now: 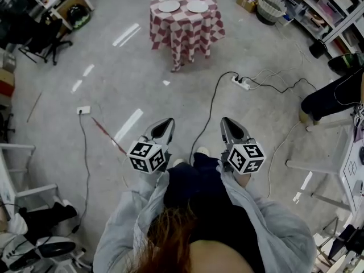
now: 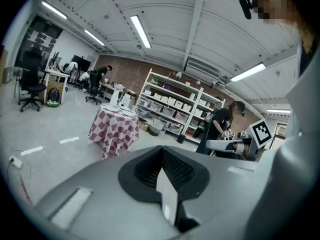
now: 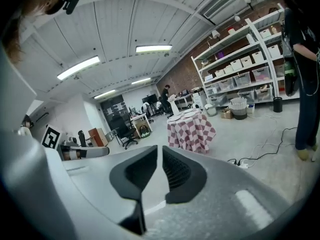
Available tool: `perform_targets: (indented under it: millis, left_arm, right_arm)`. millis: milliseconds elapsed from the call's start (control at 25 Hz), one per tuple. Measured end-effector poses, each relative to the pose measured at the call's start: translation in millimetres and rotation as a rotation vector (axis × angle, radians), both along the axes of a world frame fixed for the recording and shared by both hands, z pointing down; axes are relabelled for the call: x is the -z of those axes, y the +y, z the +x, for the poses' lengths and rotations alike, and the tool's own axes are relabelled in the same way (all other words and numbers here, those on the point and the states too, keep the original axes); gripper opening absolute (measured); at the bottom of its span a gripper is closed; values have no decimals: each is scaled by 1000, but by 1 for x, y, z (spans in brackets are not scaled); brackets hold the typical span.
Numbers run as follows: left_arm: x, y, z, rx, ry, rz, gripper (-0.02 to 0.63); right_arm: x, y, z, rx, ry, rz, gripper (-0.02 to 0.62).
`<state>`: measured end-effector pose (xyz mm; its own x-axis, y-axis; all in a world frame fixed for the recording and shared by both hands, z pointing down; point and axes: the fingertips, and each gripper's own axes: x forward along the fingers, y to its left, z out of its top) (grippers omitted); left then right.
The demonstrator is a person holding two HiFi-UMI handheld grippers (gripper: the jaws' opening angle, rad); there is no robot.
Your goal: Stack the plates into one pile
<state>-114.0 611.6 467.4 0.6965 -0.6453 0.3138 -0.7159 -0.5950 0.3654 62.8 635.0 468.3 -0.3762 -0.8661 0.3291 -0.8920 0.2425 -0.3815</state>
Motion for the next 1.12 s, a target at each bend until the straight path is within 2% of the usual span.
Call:
perform_targets:
  millis: [80, 120, 240, 440, 760, 1120]
  left_arm:
    - [0, -9, 6, 18, 0, 9, 15]
    - [-1, -14, 9, 28, 1, 13, 15]
    - [-3, -20, 19, 57, 7, 19, 15]
    - [-9, -19, 36, 63, -3, 5, 15]
    - [-14, -30, 32, 89, -40, -5, 15]
    - [-14, -95, 45, 57, -32, 8, 15]
  right_arm:
    - [1, -13, 6, 16, -15, 14, 132]
    - [0, -20, 9, 23, -20, 15, 168]
    - [-1, -33, 22, 35, 11, 31, 220]
    - [-6, -45, 39, 49, 49, 27, 245]
    - [-18, -58, 35, 85, 43, 1, 247]
    - [-21, -110, 39, 88, 60, -13, 247]
